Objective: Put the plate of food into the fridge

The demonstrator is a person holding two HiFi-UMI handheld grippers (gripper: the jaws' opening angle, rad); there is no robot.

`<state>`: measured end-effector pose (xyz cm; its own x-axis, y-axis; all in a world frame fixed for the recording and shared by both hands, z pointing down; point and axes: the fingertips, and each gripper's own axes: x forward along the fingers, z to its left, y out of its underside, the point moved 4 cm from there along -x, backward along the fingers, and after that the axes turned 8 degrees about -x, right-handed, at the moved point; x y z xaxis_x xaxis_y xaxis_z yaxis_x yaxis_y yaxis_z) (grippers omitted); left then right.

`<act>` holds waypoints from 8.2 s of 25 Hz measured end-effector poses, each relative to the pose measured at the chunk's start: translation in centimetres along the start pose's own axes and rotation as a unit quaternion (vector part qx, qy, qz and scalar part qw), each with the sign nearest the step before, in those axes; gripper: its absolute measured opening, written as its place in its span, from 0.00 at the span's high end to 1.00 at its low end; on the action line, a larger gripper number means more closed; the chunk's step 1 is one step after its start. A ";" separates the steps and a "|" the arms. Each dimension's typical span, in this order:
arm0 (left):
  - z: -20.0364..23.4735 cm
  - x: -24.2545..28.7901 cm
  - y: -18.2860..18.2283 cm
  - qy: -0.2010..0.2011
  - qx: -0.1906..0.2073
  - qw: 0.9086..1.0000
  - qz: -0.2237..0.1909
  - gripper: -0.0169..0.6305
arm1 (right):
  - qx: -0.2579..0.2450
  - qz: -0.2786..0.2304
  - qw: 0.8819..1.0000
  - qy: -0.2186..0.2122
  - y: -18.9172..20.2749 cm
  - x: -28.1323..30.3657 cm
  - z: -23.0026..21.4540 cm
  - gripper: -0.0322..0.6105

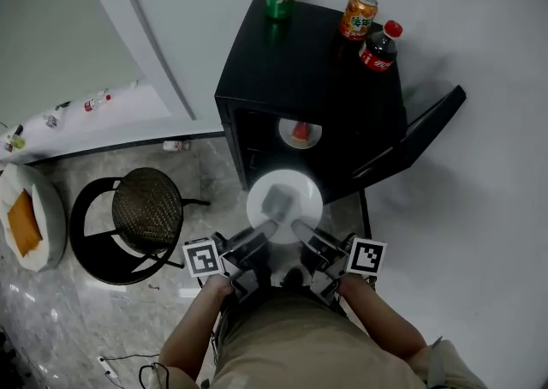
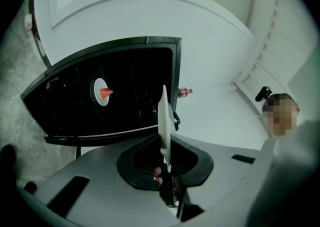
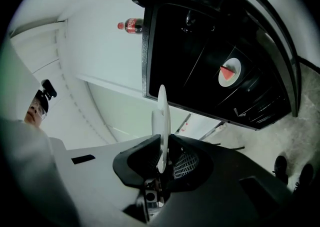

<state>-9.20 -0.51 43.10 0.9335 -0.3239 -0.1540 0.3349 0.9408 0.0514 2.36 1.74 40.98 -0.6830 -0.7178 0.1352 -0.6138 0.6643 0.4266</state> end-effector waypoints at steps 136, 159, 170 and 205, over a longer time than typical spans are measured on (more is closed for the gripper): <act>44.4 5.8 -8.4 -0.134 -0.107 0.960 -0.223 0.94 | -0.178 0.199 0.957 0.118 9.8 -5.1 -18.9 0.91; 43.5 8.1 -11.1 -0.168 -0.019 0.967 -0.189 0.60 | -0.167 0.210 0.956 0.117 9.9 -5.5 -19.9 0.91; 42.6 7.9 -9.2 -0.199 0.030 0.972 -0.122 0.58 | -0.166 0.223 0.955 0.106 10.4 -4.4 -19.8 0.91; 41.0 9.5 -9.8 -0.183 0.050 0.977 -0.094 0.46 | -0.153 0.231 0.953 0.119 12.5 -6.2 -20.2 0.91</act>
<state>1.66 -16.87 81.60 0.8313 -0.5217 0.1917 0.4992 0.8525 0.1551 6.88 10.28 63.53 -0.7210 -0.4141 0.5556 -0.0999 0.8556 0.5079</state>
